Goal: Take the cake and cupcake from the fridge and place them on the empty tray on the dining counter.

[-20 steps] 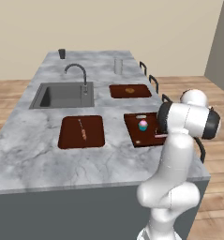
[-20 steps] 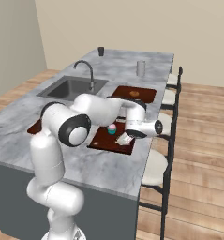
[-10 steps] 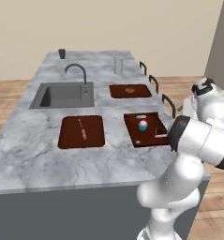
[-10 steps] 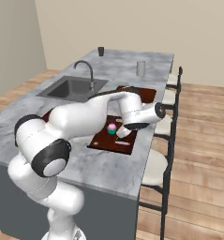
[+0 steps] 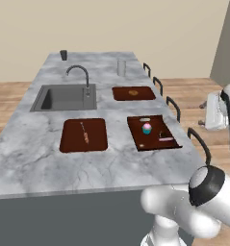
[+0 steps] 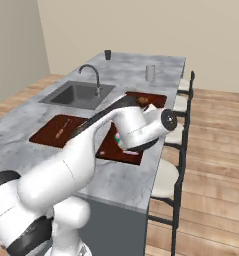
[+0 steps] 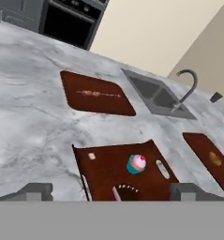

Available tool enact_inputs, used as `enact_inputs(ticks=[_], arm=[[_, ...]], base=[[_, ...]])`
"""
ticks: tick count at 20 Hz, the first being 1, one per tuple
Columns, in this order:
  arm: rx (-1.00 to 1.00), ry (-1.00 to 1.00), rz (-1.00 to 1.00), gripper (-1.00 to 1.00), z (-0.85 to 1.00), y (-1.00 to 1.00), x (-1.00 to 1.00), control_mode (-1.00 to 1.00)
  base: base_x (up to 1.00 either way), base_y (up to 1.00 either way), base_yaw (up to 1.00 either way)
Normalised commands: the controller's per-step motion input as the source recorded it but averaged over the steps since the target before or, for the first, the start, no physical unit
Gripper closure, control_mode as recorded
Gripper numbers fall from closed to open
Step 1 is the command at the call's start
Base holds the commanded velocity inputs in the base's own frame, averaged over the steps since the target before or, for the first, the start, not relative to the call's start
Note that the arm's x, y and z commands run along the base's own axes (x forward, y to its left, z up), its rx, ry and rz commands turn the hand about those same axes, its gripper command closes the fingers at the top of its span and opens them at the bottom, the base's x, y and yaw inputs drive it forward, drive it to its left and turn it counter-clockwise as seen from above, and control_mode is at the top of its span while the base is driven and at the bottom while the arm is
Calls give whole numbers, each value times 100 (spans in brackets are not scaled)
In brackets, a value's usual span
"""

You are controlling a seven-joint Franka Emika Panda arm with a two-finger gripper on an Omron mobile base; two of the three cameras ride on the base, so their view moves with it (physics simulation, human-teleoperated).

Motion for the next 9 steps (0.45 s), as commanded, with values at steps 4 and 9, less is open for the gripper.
enact_inputs(ticks=[4,9], arm=[[0,-42,-3,-100,36,-3,-100,-100],[0,-75,0,-100,-3,8,-65,-100]], base=[[0,0,0],[0,0,0]])
